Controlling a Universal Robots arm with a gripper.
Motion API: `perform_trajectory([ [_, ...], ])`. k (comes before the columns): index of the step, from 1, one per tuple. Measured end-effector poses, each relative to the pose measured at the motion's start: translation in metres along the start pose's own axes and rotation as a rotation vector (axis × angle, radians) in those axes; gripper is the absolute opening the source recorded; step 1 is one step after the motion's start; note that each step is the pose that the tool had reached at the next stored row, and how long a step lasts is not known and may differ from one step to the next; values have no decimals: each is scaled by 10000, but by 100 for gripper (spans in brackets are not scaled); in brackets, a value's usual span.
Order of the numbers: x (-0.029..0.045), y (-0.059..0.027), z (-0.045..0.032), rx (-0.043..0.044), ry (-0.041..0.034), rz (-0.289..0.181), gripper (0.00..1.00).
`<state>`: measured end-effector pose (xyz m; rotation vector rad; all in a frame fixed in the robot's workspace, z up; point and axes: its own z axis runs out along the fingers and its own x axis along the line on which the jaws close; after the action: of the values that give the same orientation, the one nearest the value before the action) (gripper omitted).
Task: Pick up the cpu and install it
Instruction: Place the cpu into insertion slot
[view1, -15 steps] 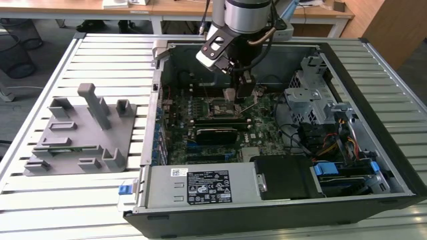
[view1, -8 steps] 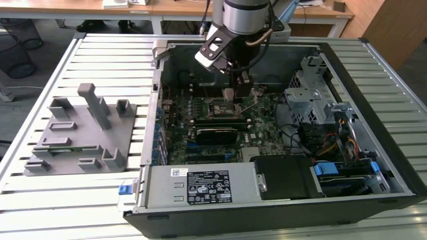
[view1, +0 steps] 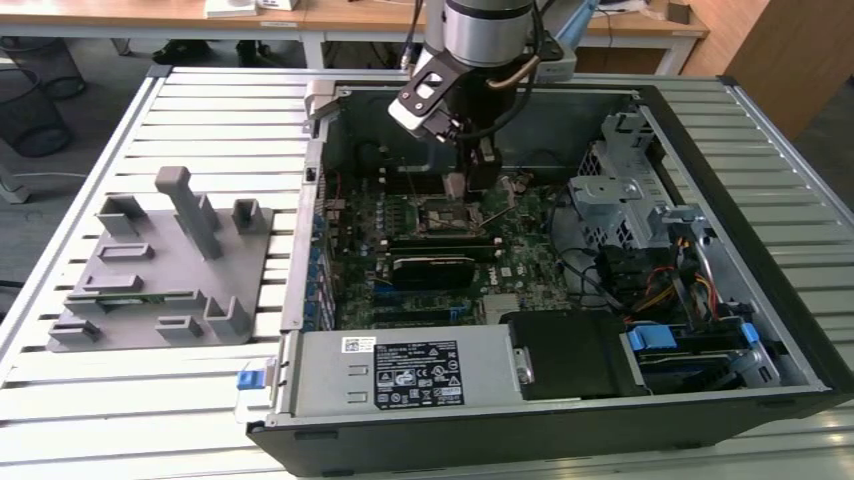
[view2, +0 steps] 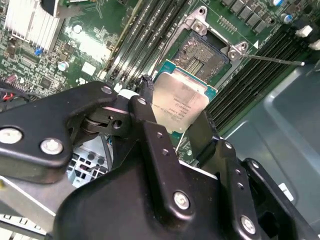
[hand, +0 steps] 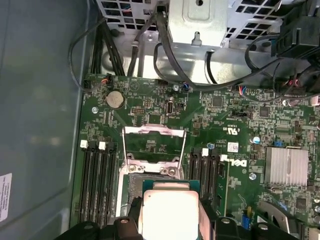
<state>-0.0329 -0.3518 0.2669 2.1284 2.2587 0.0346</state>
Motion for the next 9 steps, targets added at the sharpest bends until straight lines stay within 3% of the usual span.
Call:
perform_trajectory([
  [9,2,-7,110,20,-3,60,53],
])
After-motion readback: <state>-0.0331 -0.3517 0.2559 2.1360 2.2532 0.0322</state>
